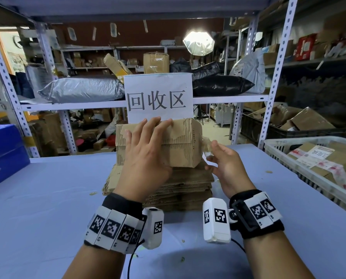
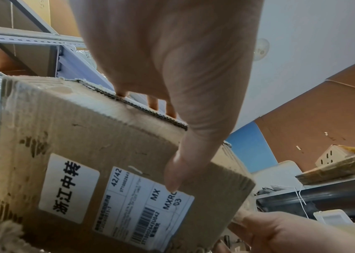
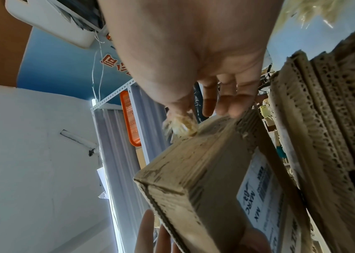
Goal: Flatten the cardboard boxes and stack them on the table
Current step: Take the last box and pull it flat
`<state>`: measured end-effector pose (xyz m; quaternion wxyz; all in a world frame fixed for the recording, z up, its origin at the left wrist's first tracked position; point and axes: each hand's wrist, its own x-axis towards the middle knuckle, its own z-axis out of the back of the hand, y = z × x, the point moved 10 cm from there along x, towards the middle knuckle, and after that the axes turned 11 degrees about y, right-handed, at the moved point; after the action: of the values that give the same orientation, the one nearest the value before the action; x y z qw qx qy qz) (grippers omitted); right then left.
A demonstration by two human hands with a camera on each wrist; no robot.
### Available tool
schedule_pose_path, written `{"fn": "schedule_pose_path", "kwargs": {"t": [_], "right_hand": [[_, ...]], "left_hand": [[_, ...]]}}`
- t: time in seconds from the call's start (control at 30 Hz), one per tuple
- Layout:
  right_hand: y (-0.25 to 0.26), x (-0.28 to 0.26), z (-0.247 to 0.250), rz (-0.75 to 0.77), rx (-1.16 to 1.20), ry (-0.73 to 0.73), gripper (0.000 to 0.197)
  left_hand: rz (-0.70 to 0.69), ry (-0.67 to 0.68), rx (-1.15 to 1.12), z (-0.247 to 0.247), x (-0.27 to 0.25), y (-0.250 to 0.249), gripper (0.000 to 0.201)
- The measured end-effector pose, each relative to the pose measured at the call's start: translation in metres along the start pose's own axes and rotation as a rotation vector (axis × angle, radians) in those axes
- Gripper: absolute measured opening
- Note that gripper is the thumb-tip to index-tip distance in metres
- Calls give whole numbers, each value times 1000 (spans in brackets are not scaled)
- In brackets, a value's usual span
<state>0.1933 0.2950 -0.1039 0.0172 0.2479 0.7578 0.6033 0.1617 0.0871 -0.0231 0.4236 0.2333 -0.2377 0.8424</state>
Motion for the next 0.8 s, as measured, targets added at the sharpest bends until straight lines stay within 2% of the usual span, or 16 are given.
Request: {"fn": "schedule_pose_path", "kwargs": {"t": [0.2,0.27,0.37,0.4,0.5,0.53,0.6,0.63,0.67,0.73,0.8], "right_hand": [[6,-6,-4,35,-113,70,24],[12,-7,11,32,-240,14,23],[30,-8,48,25,-451,-117,6],[35,-6,61,10,-554,-148,6],[33,9,95,-147,-831,-178,13],[23,15,101,-240,-936,-141,13],[-11,21,105,-482,-1188,32,12],[-25,22,111,-575,-1263,50,10],[-32,24,119,-617,-1283,24,13],[-40,31,134,-632,-1346,-37,34],[-38,36,140,-636,-1378,-53,38]], "left_hand": [[-2,13,11,-2,2,-1,102],[-3,18,14,-3,3,-1,102],[-7,7,8,-3,5,-4,99],[-13,3,10,-3,6,-6,97],[-27,-10,25,-6,9,-12,91],[-29,-18,32,-7,10,-14,89],[-34,-37,44,-9,11,-16,85],[-34,-41,48,-11,11,-16,84],[-33,-42,49,-12,12,-16,84],[-34,-30,50,-13,14,-16,87],[-36,-5,53,-14,15,-15,92]]}}
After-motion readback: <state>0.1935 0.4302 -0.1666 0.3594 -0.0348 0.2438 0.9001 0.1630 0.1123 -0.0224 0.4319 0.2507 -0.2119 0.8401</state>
